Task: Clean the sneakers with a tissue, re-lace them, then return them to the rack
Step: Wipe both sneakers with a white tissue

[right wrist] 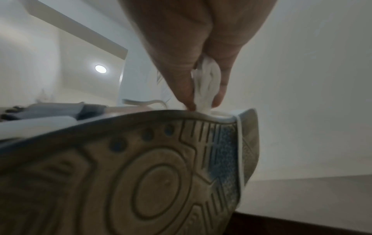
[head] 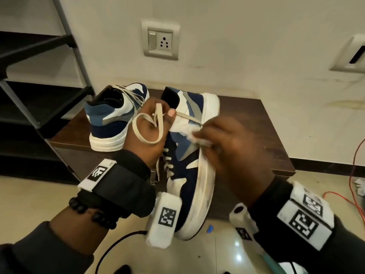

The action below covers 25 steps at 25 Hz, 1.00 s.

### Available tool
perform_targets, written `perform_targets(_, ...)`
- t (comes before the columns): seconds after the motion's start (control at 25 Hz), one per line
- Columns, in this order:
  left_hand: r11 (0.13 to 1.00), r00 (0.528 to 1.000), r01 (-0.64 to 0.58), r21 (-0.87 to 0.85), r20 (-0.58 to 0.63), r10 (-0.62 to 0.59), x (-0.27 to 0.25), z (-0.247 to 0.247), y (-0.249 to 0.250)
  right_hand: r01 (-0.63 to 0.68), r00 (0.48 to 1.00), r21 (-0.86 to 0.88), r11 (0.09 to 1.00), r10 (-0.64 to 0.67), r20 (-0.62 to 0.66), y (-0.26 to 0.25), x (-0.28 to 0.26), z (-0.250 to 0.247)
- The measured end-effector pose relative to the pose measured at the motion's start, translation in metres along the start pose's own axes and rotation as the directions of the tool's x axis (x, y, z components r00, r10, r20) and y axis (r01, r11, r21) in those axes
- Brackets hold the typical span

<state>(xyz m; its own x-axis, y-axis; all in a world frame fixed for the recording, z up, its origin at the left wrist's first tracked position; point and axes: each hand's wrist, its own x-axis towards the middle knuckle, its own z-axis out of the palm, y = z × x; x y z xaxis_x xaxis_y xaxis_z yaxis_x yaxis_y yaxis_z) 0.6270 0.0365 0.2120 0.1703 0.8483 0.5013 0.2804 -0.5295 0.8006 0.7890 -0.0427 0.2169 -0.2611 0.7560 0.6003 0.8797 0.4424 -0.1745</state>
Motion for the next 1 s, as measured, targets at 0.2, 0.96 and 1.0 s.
perform_targets(0.2,0.999,0.999,-0.036,-0.016,0.026,0.037,-0.002,0.001,0.003,-0.081,0.994,0.047,0.996,0.084,-0.066,0.009,0.006,0.006)
perform_targets(0.96,0.877,0.921,0.364,-0.313,-0.019,-0.389,0.001,0.006,-0.005,0.013,0.999,-0.015,1.0,-0.014,-0.038,0.0,-0.002,0.006)
perform_targets(1.0,0.827,0.9,0.402,-0.392,0.001,-0.437,0.002,0.009,-0.004,0.073,0.997,-0.04,0.997,-0.074,-0.018,-0.004,-0.005,0.009)
